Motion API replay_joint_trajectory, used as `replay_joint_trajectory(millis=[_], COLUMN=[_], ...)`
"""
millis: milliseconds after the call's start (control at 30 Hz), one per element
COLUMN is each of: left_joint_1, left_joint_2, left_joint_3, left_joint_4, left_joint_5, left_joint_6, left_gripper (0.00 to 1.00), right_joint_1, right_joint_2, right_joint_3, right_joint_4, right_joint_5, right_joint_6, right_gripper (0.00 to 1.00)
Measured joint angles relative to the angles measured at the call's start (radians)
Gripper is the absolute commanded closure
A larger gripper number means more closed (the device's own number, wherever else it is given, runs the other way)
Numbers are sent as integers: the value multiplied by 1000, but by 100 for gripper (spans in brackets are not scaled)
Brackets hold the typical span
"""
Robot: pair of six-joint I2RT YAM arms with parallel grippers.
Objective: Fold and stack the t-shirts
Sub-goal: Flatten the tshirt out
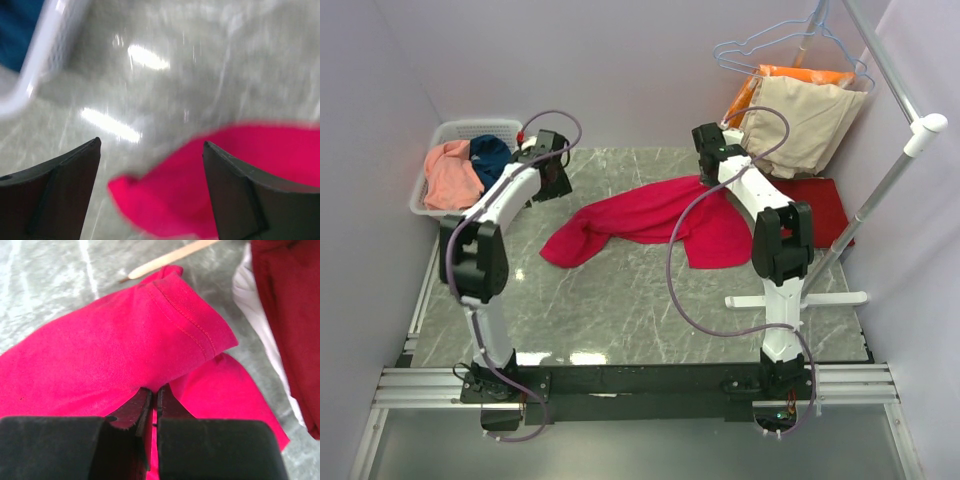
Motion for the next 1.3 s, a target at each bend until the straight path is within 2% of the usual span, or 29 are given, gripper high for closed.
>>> replay_joint_trajectory(millis=[133, 367, 533, 700, 800, 900, 1000, 1033, 1100, 1133, 1167, 1200, 1300], left_joint_1=[-12, -53, -77, -83, -83, -83, -83, -83, -83, -83, -83, -83, -83], left_joint_2=[-205, -467, -466, -395, -332, -266, -223, -218, -210, -207, -203, -199, -190], left_joint_3=[-207, -432, -483, -540, -555, -558, -558, -558, -557, -556, -553, -548, -525], left_joint_4=[-14, -18, -8, 42, 80, 113, 125, 125, 124, 124, 123, 119, 103], left_joint_5=[122, 237, 286, 314, 324, 325, 316, 310, 293, 284, 276, 269, 237], left_joint_6=[34, 50, 41, 6, -15, -34, -47, -51, -51, -55, -54, -55, -53], left_gripper=[29, 27, 24, 28, 36, 49, 65, 74, 81, 91, 96, 99, 99], right_joint_1=[-3, -3, -3, -3, -3, -3, -3, -3, -3, -3, -3, -3, -3], right_joint_2=[6, 29, 35, 35, 35, 35, 35, 35, 35, 35, 35, 35, 35], right_joint_3=[5, 7, 7, 6, 5, 5, 5, 5, 5, 5, 5, 5, 5], right_joint_4=[-40, -79, -79, -78, -78, -78, -78, -79, -79, -79, -79, -80, -83], right_joint_5=[28, 40, 34, 27, 24, 22, 22, 22, 22, 22, 22, 22, 20], right_joint_6=[25, 52, 56, 58, 58, 58, 58, 58, 58, 58, 58, 58, 58], right_gripper=[100, 100, 100, 100, 100, 100, 100, 100, 100, 100, 100, 100, 100])
